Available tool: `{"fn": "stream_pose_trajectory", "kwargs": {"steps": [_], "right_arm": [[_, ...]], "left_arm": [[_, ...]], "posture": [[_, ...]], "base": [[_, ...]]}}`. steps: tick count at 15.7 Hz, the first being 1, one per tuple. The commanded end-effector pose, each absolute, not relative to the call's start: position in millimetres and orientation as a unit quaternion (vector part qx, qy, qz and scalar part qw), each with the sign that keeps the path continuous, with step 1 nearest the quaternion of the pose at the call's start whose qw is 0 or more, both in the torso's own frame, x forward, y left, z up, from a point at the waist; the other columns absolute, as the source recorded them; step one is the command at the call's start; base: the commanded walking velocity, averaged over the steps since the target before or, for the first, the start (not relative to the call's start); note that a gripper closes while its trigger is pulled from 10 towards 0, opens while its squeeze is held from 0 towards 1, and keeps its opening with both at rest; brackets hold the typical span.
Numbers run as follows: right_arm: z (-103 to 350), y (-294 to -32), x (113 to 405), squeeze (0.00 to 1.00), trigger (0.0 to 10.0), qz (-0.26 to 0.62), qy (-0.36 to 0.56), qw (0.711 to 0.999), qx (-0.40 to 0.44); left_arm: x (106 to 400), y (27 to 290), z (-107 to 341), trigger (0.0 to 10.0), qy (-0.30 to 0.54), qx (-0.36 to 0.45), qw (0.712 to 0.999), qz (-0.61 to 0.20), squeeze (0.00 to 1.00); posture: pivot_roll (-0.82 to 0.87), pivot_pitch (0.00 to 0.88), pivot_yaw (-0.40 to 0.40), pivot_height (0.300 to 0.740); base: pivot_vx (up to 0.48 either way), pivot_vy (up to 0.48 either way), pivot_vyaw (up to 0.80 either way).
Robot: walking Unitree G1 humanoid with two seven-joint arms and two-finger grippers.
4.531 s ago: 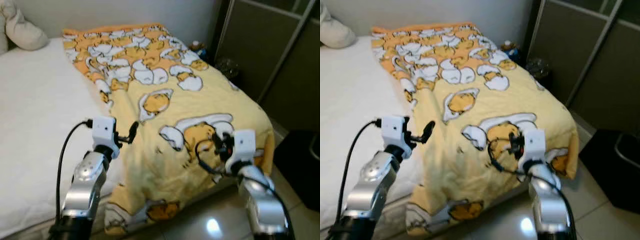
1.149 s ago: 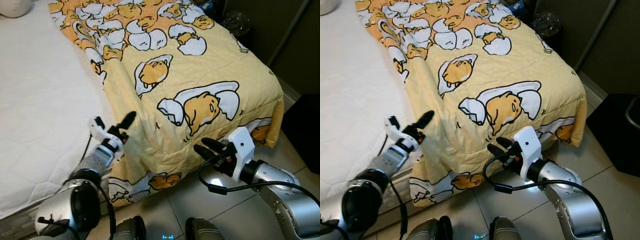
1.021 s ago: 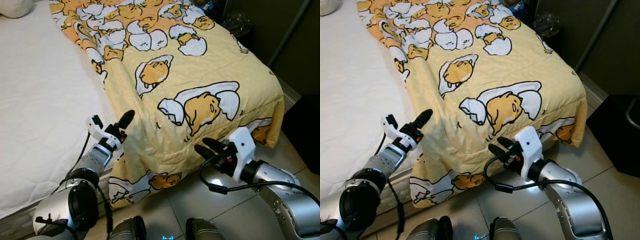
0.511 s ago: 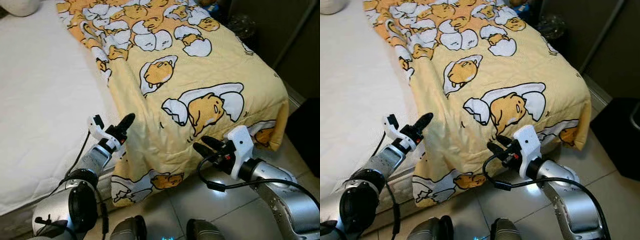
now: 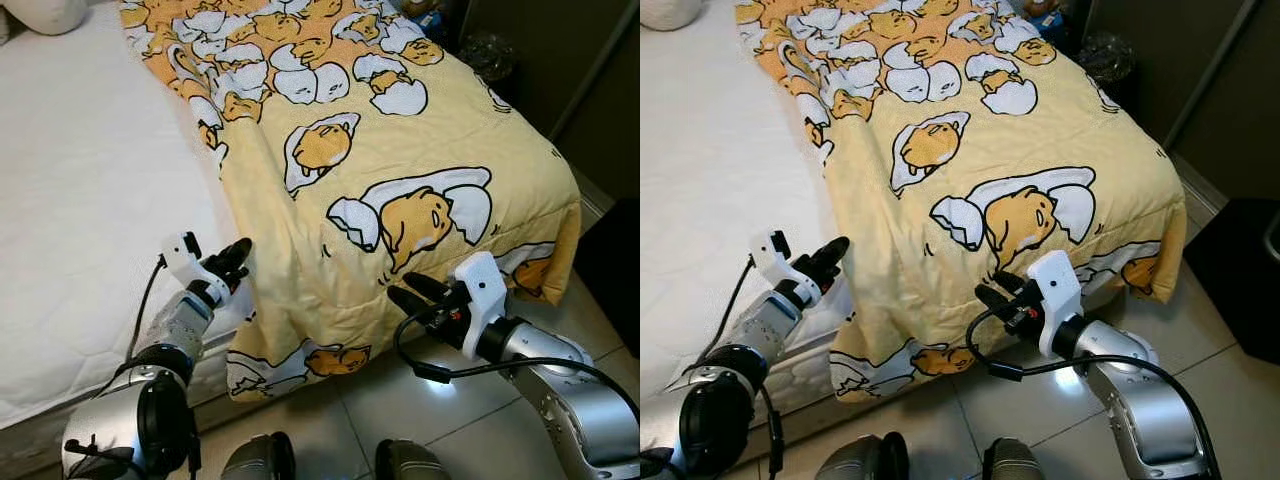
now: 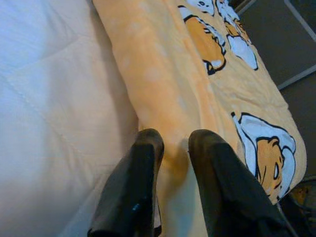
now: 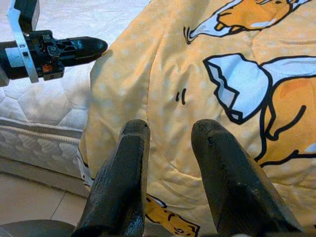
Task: Clean up the room
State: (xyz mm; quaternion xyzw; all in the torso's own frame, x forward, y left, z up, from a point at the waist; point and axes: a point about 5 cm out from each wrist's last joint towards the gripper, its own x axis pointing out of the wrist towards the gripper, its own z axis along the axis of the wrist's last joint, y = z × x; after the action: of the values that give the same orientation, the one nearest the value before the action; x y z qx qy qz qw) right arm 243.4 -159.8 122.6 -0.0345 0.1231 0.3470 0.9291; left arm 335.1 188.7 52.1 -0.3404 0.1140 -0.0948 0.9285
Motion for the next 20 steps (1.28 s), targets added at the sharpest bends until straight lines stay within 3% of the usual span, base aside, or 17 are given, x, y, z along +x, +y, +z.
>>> {"fn": "stream_pose_trajectory", "kwargs": {"steps": [1, 6, 9, 10, 11, 12, 17, 20], "right_arm": [[121, -160, 242, 0.0, 10.0, 0.344, 0.125, 0.93, -0.034], [121, -161, 242, 0.0, 10.0, 0.343, 0.123, 0.931, -0.033], [122, -163, 242, 0.0, 10.0, 0.34, 0.123, 0.932, -0.035], [122, -163, 242, 0.0, 10.0, 0.34, 0.123, 0.932, -0.035], [121, -162, 243, 0.0, 10.0, 0.341, 0.123, 0.931, -0.037], [121, -161, 243, 0.0, 10.0, 0.343, 0.122, 0.931, -0.037], [123, -159, 241, 0.0, 10.0, 0.347, 0.12, 0.93, -0.035], [122, -160, 240, 0.0, 10.0, 0.348, 0.123, 0.929, -0.035]], "left_arm": [[337, 189, 55, 0.0, 0.107, -0.34, 0.929, -0.1, 0.0], [340, 191, 62, 0.0, 0.081, -0.339, 0.932, -0.1, 0.0], [351, 203, 85, 0.0, 0.007, -0.398, 0.913, -0.086, 0.0], [354, 203, 85, 0.0, 0.038, -0.333, 0.939, -0.073, 0.0], [352, 200, 77, 10.0, 0.092, -0.247, 0.962, -0.065, 0.42], [351, 199, 73, 10.0, 0.105, -0.249, 0.961, -0.062, 1.0], [351, 211, 75, 10.0, 0.066, -0.377, 0.924, 0.01, 1.0], [350, 208, 71, 10.0, 0.077, -0.408, 0.91, 0.008, 1.0]], "posture": [[-0.31, 0.126, 0.109, 0.74], [-0.32, 0.122, 0.112, 0.74], [-0.32, 0.119, 0.111, 0.74], [-0.31, 0.118, 0.108, 0.74], [-0.31, 0.117, 0.107, 0.74], [-0.32, 0.118, 0.109, 0.74], [-0.33, 0.124, 0.115, 0.74], [-0.34, 0.129, 0.11, 0.74]], "base": [[0.0, 0.0, 0.0], [0.0, 0.0, 0.0], [0.0, 0.0, 0.0], [0.0, 0.0, 0.0], [0.0, 0.0, 0.0], [0.0, 0.0, 0.0], [0.0, 0.0, 0.0], [0.0, 0.0, 0.0]]}}
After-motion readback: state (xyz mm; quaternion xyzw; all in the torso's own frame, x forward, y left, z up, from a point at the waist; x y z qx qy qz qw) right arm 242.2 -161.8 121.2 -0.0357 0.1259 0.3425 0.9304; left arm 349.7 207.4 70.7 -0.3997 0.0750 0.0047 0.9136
